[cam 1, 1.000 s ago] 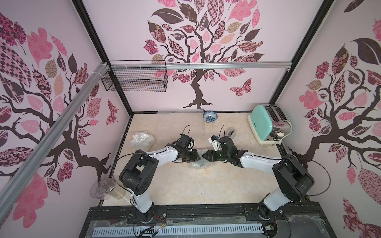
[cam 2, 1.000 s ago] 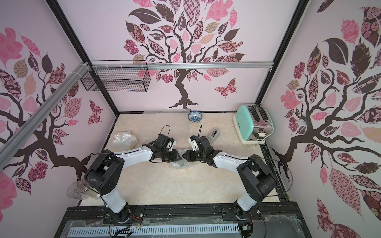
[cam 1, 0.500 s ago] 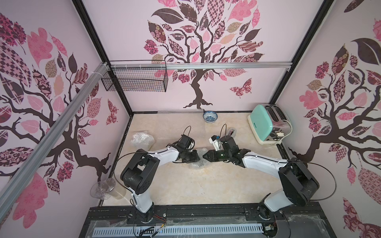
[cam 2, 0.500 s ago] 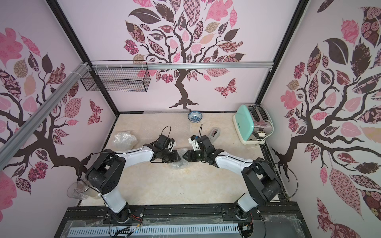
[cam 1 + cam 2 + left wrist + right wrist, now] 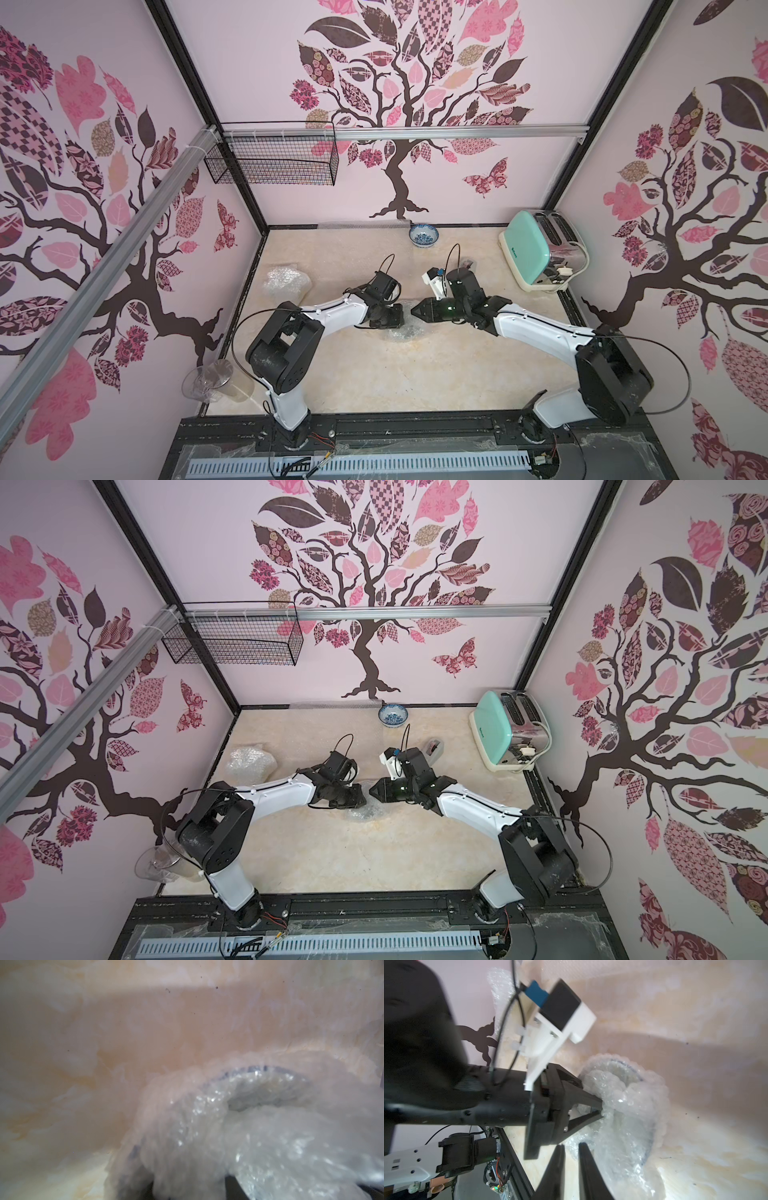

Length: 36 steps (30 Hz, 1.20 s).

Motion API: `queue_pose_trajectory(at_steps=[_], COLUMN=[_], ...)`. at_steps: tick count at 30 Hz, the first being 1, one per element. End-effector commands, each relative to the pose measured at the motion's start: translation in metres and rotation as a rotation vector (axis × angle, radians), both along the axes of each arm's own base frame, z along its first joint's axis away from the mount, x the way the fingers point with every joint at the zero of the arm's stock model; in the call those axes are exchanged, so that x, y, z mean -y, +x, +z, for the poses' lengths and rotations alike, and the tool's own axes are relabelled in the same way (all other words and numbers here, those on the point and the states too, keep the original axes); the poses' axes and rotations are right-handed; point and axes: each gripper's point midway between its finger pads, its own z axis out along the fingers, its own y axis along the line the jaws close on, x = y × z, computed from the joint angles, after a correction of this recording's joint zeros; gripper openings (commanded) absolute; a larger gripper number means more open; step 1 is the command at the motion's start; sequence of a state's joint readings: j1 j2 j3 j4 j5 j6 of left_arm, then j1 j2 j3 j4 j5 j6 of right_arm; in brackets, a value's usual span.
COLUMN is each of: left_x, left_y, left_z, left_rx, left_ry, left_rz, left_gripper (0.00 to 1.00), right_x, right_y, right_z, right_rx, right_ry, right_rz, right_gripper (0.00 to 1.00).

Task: Wrap bowls in bubble wrap
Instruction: Wrap the bowl in bubble wrap.

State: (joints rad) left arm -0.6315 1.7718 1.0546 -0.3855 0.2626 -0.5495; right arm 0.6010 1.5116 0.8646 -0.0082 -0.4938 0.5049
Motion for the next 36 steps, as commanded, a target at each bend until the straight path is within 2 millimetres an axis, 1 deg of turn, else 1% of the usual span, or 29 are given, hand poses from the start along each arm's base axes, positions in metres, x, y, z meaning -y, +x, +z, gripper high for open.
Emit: queue_pose_trajectory(at_steps=[1,5,7,9,12,15,19,22,25,29,31,34,36], left_x=[-0.013,-0.012,-0.011,-0.011,-0.012,-0.012,-0.013,-0.013,-0.015,-0.016,-0.016,-0.015,-0.014], left_y=[-0.013,-0.013,-0.013,-0.014,-0.014,-0.013,-0.011,-0.011,-0.011,-0.011,-0.011,-0.011,-0.011], left_z=[-0.019,-0.017,-0.017,-0.018,-0.02,-0.021,-0.024,-0.027,-0.028,-0.026,-0.025,-0.022,-0.018], left_rx=[-0.055,-0.053,-0.052,-0.054,-0.057,-0.059,-0.07,-0.071,-0.073,-0.067,-0.065,-0.06,-0.053], left_ry=[0.079,0.074,0.067,0.067,0.057,0.04,0.006,0.004,0.013,0.024,0.026,0.025,0.025], left_rz=[-0.007,-0.009,-0.009,-0.013,-0.009,-0.007,0.006,0.006,0.003,0.002,0.001,-0.001,-0.004], left_gripper=[0.25,0.24,0.24,0.23,0.22,0.19,0.16,0.14,0.13,0.12,0.12,0.13,0.12], right_x=[-0.005,-0.001,0.006,0.009,0.021,0.033,0.038,0.032,0.025,0.025,0.027,0.034,0.047], right_y=[-0.002,0.007,0.011,0.012,0.017,0.022,0.025,0.025,0.027,0.033,0.035,0.041,0.049], right_z=[-0.012,-0.038,-0.056,-0.067,-0.082,-0.093,-0.096,-0.085,-0.062,-0.027,-0.009,0.015,0.027], right_rx=[-0.058,-0.086,-0.107,-0.119,-0.112,-0.096,-0.08,-0.068,-0.026,0.045,0.081,0.135,0.162], right_ry=[-0.007,-0.087,-0.156,-0.194,-0.27,-0.348,-0.377,-0.332,-0.27,-0.232,-0.217,-0.202,-0.186], right_rz=[0.022,-0.009,-0.035,-0.044,-0.078,-0.108,-0.125,-0.113,-0.113,-0.132,-0.141,-0.172,-0.214], right_gripper=[0.16,0.16,0.15,0.14,0.13,0.13,0.14,0.17,0.21,0.26,0.28,0.35,0.39])
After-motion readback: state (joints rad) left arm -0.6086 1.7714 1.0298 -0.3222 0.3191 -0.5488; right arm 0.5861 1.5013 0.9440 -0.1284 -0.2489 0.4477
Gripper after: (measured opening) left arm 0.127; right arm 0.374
